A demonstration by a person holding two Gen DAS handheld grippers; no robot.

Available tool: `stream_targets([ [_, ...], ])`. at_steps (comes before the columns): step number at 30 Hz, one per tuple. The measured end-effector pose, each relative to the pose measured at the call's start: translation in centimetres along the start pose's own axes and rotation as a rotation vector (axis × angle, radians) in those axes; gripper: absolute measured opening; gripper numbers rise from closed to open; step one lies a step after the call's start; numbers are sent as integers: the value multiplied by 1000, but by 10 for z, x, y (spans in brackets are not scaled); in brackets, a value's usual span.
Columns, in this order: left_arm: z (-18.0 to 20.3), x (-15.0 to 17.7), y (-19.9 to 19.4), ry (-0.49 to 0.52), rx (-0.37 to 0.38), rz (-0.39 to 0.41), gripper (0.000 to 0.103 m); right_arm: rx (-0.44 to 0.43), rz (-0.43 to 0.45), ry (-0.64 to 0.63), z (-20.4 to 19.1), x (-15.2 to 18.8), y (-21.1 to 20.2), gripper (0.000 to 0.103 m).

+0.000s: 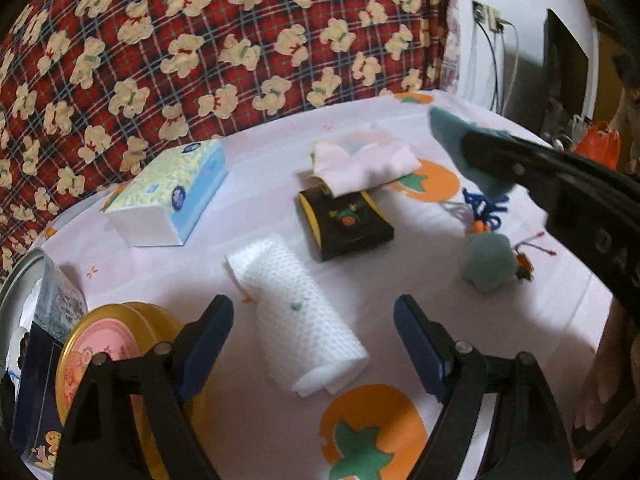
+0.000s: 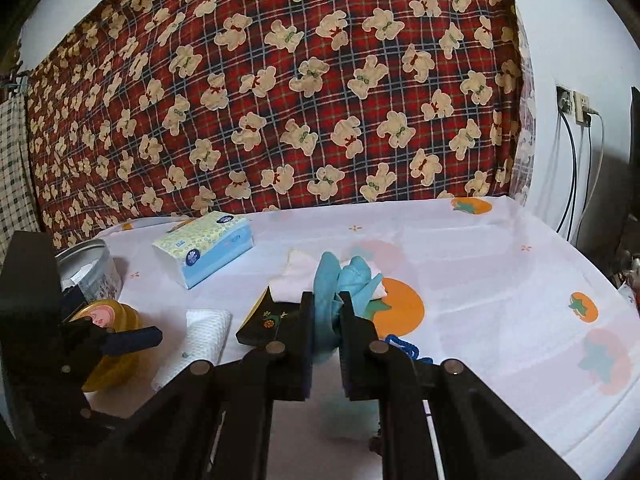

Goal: Organize soft objects
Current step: 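Grasp the white mesh roll with the left tool while the right tool holds the teal glove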

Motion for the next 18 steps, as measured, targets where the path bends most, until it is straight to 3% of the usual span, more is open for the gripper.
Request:
stream_targets([
  [4, -6, -3, 4, -36, -15, -6, 83, -5, 1, 15, 2, 0, 0, 12],
  [7, -5, -4, 11, -24, -19, -32, 70, -4, 3, 7, 2, 1, -1, 12],
  [9, -3, -4, 14, -14, -23, -42, 67, 0, 7, -1, 1, 0, -1, 12],
  [11, -1, -5, 16, -3, -43, -48, 45, 0, 7, 1, 1, 0, -2, 12],
  [16, 6, -5, 22, 36, -55, -73, 16, -7, 12, 25, 4, 0, -4, 12],
  [18, 5, -5, 20, 25, -43, -63, 13, -7, 19, 32, 5, 0, -5, 12],
])
Point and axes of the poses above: each gripper's, at about its wrist camera, not at the fingertips, and y roughly the way its jaws point, z to its right, x to its underside, the point moved 4 cm from there along y, roughly the way its jaws point, and after that the axes turned 4 degrees about -y, right-handed, at the moved point
